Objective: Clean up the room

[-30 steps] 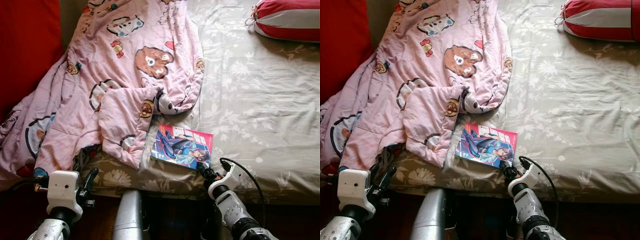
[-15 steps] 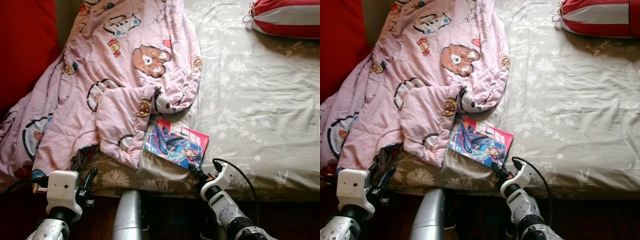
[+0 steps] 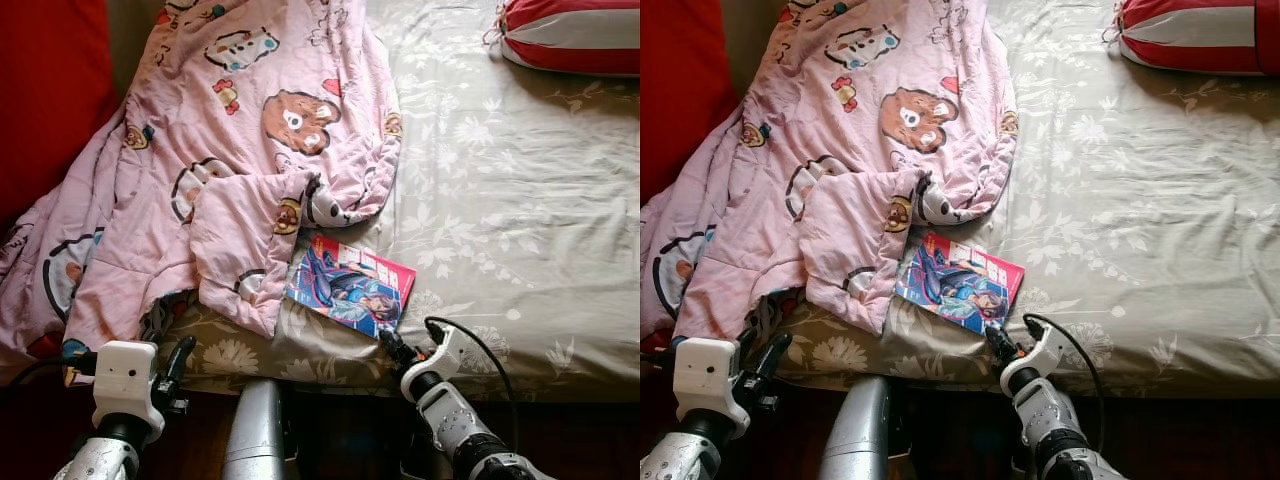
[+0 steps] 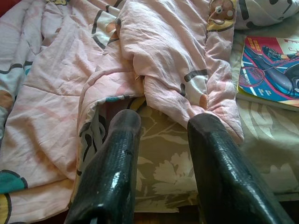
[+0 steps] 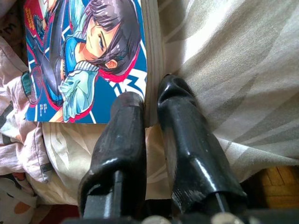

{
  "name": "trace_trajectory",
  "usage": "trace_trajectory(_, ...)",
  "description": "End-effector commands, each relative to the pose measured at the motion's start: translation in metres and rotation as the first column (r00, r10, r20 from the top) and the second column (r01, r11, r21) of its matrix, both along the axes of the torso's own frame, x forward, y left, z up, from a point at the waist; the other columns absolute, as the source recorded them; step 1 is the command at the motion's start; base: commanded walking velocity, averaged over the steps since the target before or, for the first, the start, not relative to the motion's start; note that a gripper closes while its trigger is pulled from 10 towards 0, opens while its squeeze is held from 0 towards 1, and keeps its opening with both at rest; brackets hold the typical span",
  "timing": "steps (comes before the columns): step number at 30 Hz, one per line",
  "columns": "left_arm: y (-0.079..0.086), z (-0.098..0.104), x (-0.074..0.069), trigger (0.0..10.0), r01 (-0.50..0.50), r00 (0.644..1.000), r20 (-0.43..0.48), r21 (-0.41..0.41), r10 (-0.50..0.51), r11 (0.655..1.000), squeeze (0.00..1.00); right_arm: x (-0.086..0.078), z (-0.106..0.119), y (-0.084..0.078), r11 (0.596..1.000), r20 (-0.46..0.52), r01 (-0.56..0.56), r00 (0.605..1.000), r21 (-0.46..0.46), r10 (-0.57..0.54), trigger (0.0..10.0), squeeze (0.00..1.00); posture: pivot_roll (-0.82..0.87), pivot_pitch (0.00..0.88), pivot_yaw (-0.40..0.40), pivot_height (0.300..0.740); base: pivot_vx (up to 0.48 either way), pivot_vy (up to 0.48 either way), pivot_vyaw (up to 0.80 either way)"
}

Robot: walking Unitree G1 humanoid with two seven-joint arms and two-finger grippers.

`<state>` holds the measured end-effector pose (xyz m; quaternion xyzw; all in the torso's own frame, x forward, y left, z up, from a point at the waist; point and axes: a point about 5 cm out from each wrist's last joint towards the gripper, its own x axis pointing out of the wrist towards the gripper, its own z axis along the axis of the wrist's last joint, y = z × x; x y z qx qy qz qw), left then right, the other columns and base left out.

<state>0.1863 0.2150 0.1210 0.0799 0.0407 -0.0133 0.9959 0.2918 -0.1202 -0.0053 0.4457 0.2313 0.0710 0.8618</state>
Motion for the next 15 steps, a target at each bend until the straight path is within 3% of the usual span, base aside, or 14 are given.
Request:
trace_trajectory(1, 0.005, -0.004, -0.004, 10.0, -0.011, 0.999, -0.030, 0.021, 0.011, 1.000, 0.00, -0.006, -0.005, 0.013, 0.999, -0.034, -0.038, 0.999, 0.024, 0.039, 0.0, 0.00, 0.33, 0.295, 0.094, 0.595, 0.000, 0.000, 0.00)
trace_trajectory(7, 0.005, -0.004, -0.004, 10.0, -0.011, 0.999, -0.030, 0.021, 0.011, 1.000, 0.00, -0.006, -0.005, 0.013, 0.999, -0.034, -0.038, 0.999, 0.024, 0.039, 0.0, 0.00, 0.33, 0.295, 0.094, 0.595, 0.000, 0.000, 0.00)
trace_trajectory(8, 0.008, -0.015, 0.015, 10.0, -0.037, 0.999, -0.023, 0.018, 0.037, 0.999, 0.00, 0.003, 0.005, -0.012, 0.997, 0.078, 0.072, 0.995, -0.032, -0.069, 0.0, 0.00, 0.20, 0.071, 0.041, 0.595, 0.000, 0.000, 0.00)
trace_trajectory(10, 0.010, -0.029, 0.047, 10.0, -0.068, 0.998, -0.003, 0.008, 0.068, 0.998, 0.00, 0.005, 0.022, -0.061, 0.945, 0.243, 0.311, 0.929, -0.105, -0.279, 0.0, 0.00, 0.18, 0.039, 0.036, 0.595, 0.000, 0.000, 0.00)
trace_trajectory(15, 0.011, -0.031, 0.051, 10.0, -0.073, 0.997, -0.003, 0.006, 0.073, 0.997, 0.00, -0.001, 0.019, -0.070, 0.926, 0.238, 0.363, 0.913, -0.100, -0.332, 0.0, 0.00, 0.17, 0.010, 0.036, 0.595, 0.000, 0.000, 0.00)
